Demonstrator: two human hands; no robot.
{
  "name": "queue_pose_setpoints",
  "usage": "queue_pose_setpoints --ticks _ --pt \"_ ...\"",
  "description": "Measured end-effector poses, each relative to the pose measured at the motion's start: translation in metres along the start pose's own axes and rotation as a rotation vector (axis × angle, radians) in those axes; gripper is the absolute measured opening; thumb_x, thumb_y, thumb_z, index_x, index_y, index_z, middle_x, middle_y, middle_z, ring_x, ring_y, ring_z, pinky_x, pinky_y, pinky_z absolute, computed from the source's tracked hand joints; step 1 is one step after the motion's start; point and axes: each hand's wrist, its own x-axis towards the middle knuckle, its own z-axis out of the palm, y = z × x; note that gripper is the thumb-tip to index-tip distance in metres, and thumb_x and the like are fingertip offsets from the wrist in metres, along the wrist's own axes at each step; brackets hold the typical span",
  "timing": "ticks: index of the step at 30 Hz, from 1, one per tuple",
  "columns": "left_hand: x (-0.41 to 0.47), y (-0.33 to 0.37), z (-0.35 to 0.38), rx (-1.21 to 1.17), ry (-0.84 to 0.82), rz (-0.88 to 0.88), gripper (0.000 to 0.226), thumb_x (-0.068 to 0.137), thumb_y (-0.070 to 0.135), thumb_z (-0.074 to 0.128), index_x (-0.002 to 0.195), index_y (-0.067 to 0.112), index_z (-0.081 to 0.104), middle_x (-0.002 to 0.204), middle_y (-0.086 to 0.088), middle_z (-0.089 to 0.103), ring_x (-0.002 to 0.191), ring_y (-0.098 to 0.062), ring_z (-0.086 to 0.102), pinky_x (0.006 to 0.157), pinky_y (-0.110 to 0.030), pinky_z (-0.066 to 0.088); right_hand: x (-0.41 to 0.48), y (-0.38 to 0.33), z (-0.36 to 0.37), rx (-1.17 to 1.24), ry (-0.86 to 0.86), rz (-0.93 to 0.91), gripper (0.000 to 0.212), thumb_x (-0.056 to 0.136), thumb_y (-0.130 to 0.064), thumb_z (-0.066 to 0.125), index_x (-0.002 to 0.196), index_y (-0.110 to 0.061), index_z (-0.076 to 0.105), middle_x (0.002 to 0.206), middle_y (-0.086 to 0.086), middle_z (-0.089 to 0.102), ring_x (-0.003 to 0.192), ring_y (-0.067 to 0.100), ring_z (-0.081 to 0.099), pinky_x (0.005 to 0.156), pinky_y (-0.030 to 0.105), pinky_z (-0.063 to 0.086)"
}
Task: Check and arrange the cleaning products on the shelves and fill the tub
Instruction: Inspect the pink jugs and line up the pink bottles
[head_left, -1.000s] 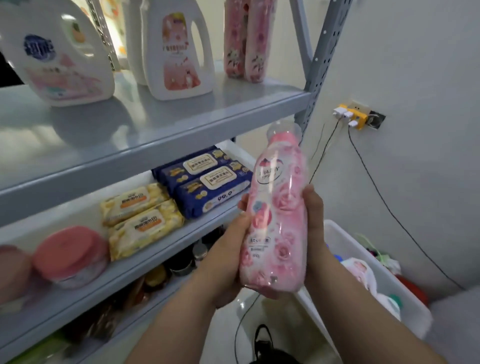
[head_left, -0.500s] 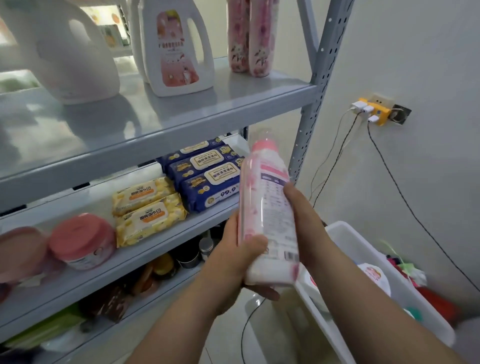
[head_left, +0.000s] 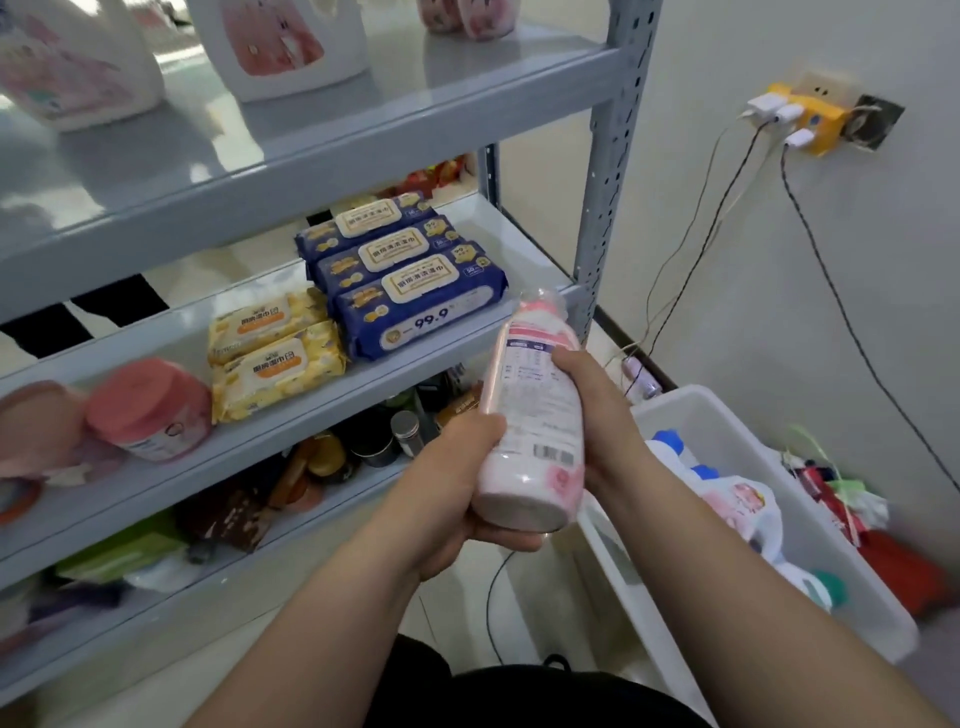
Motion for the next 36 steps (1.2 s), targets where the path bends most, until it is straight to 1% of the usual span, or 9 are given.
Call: queue_pose_setpoints --ticks 5,7,10,15,22,26,30,33,36 --pt "0.026 -0.006 0.013 0.171 0.061 0.042 0.034 0.108 0.036 0.042 0.132 0.06 0.045 0.118 0.007 0.073 0.093 -0.025 0.076 0.076 -0.058 0.061 0.007 -0.007 -0.021 -0.172 0.125 -0.157 0.041 0.097 -0.026 0.06 0.137 -0.028 0.05 0.124 0.016 0.069 0.101 0.031 0.075 0.081 0.05 0.063" --pt "0.031 -0.01 0.017 0.016 -0.004 0.045 0.032 0.106 0.039 0.047 0.136 0.049 0.051 0.119 0.004 0.074 0.093 -0.025 0.075 0.07 -0.051 0.063 0.008 -0.012 -0.028 -0.167 0.119 -0.193 0.037 0.1 -0.036 0.054 0.137 -0.031 0.053 0.128 0.013 0.068 0.107 0.028 0.073 0.086 0.05 0.062" --pt "0.04 -0.021 0.013 -0.404 -0.171 -0.19 0.053 0.089 0.044 0.059 0.13 0.011 0.061 0.105 -0.013 0.07 0.066 -0.028 0.069 0.046 -0.032 0.057 0.0 -0.027 -0.031 -0.196 0.149 -0.25 0.039 0.103 -0.043 0.049 0.142 -0.045 0.054 0.126 0.004 0.063 0.102 0.019 0.064 0.067 0.032 0.059" --pt "0.054 -0.035 0.007 -0.803 -0.644 -0.333 0.071 0.088 0.036 0.076 0.143 0.002 0.047 0.125 -0.021 0.057 0.085 -0.035 0.068 0.068 -0.04 0.063 -0.002 -0.034 -0.046 -0.361 0.152 -0.338 0.041 0.105 -0.041 0.045 0.144 -0.055 0.049 0.143 0.004 0.055 0.122 0.021 0.059 0.088 0.041 0.062" --pt "0.069 -0.04 0.008 -0.79 -0.606 -0.34 0.066 0.085 0.03 0.079 0.136 -0.005 0.057 0.121 -0.021 0.06 0.08 -0.033 0.067 0.064 -0.037 0.062 0.0 -0.035 -0.05 -0.434 0.223 -0.339 0.056 0.084 -0.074 0.046 0.139 -0.064 0.046 0.148 0.006 0.047 0.127 0.027 0.057 0.102 0.055 0.054" --pt "0.069 -0.025 0.026 -0.588 -0.281 -0.26 0.059 0.09 0.043 0.06 0.129 -0.001 0.06 0.106 -0.021 0.069 0.068 -0.03 0.069 0.057 -0.036 0.062 0.007 -0.039 -0.056 -0.385 0.183 -0.313 0.04 0.096 -0.057 0.048 0.136 -0.055 0.053 0.142 -0.005 0.058 0.122 0.019 0.063 0.091 0.042 0.059" --pt "0.068 -0.014 0.035 -0.022 -0.13 0.137 0.047 0.106 0.022 0.049 0.149 0.039 0.044 0.131 -0.002 0.069 0.112 -0.027 0.07 0.093 -0.053 0.057 0.016 -0.035 -0.056 -0.409 0.229 -0.187 0.03 0.098 -0.039 0.053 0.126 -0.032 0.061 0.117 0.0 0.074 0.105 0.022 0.074 0.09 0.047 0.061" --pt "0.06 -0.006 0.033 0.445 -0.103 0.265 0.07 0.098 0.026 0.062 0.153 0.054 0.027 0.135 0.022 0.056 0.111 -0.001 0.065 0.089 -0.022 0.057 0.017 -0.033 -0.058 -0.249 0.277 0.024 0.024 0.099 -0.027 0.052 0.109 -0.011 0.066 0.094 0.012 0.076 0.082 0.027 0.076 0.075 0.04 0.063" --pt "0.047 -0.002 0.039 0.651 -0.1 0.375 0.075 0.093 0.034 0.068 0.152 0.054 0.027 0.136 0.021 0.037 0.112 0.013 0.049 0.075 0.001 0.044 0.017 -0.029 -0.069 -0.225 0.271 0.068 0.026 0.098 -0.022 0.047 0.088 -0.006 0.066 0.064 0.008 0.068 0.051 0.018 0.067 0.048 0.022 0.053"
